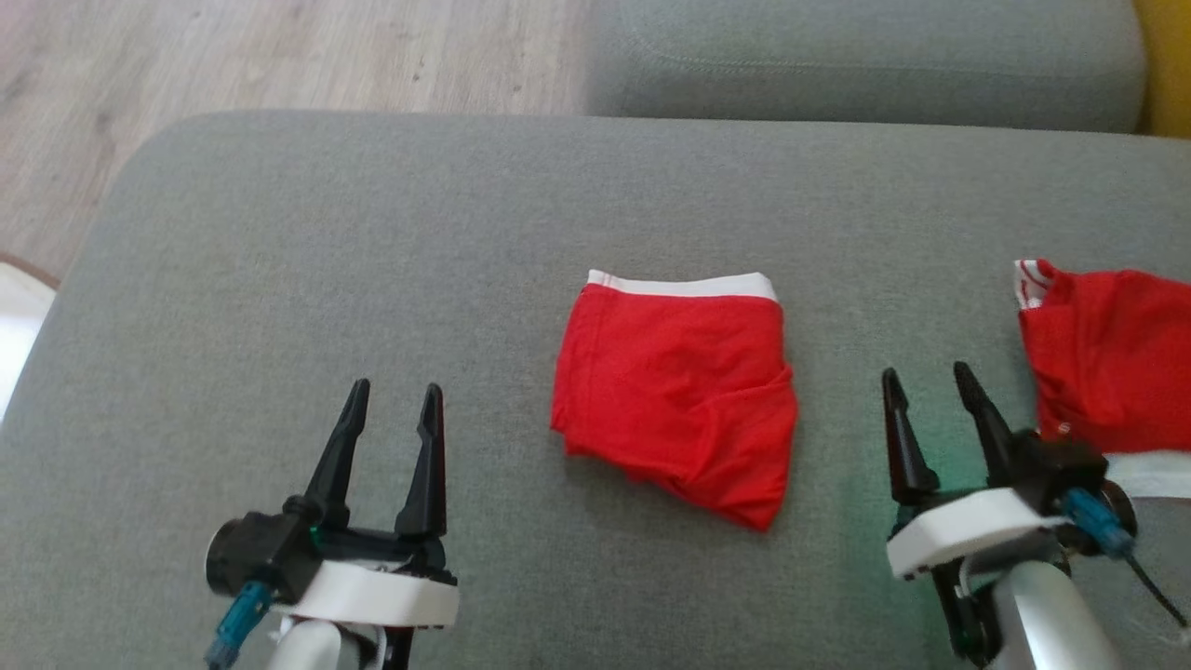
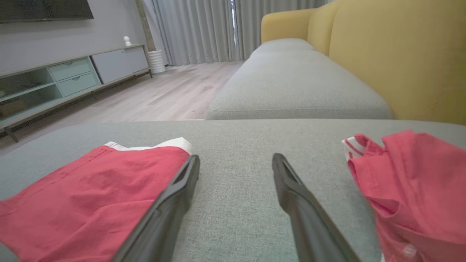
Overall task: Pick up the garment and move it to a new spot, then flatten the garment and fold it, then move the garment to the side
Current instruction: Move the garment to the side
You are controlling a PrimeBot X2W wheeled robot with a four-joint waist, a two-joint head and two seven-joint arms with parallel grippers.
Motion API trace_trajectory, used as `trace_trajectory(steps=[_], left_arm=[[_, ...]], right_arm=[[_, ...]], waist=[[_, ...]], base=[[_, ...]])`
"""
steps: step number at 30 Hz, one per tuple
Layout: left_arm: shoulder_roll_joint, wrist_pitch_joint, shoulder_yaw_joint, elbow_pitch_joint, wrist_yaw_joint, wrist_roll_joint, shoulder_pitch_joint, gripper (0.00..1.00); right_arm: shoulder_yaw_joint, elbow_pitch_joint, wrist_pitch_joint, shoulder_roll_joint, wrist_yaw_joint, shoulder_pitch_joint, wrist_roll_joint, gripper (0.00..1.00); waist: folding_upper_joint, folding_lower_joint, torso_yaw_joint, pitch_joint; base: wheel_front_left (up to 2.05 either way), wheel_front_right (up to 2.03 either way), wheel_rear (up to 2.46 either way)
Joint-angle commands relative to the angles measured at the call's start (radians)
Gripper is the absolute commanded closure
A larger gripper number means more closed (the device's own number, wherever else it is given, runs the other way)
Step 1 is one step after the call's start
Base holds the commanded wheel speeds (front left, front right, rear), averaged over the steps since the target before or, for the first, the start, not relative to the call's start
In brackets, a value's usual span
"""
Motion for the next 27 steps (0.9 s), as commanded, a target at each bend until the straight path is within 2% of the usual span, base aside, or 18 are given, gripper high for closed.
trace_trajectory(steps=[1, 11, 19, 24, 26, 27], left_arm=[[0.002, -0.005, 0.018, -0.034, -0.004, 0.005, -0.048, 0.00], [0.002, -0.005, -0.013, -0.017, -0.005, -0.009, -0.082, 0.00], [0.002, -0.005, -0.033, -0.003, -0.006, -0.016, -0.111, 0.00], [0.002, -0.005, -0.036, 0.001, -0.006, -0.018, -0.117, 0.00], [0.002, -0.005, -0.037, 0.002, -0.006, -0.020, -0.119, 0.00], [0.002, -0.005, -0.037, 0.002, -0.006, -0.020, -0.120, 0.00]], right_arm=[[0.034, -0.017, 0.006, -0.004, -0.001, -0.052, -0.010, 0.00], [0.136, 0.115, 0.128, -0.004, -0.001, -0.131, 0.095, 0.00], [0.212, 0.294, 0.197, -0.004, -0.001, -0.233, 0.213, 0.00], [0.237, 0.370, 0.204, -0.004, -0.001, -0.268, 0.211, 0.00], [0.248, 0.397, 0.194, -0.004, -0.001, -0.284, 0.204, 1.00], [0.249, 0.408, 0.185, -0.004, -0.001, -0.293, 0.194, 1.00]], waist=[[0.0000, -0.0001, 0.014, 0.014], [0.0000, -0.0001, 0.079, 0.066], [0.0000, -0.0001, 0.132, 0.096], [0.0000, -0.0001, 0.145, 0.102], [0.0000, -0.0001, 0.148, 0.104], [0.0000, -0.0001, 0.147, 0.104]], base=[[0.00, 0.00, 0.00], [0.00, 0.00, 0.00], [0.00, 0.00, 0.00], [0.00, 0.00, 0.00], [0.00, 0.00, 0.00], [0.00, 0.00, 0.00]])
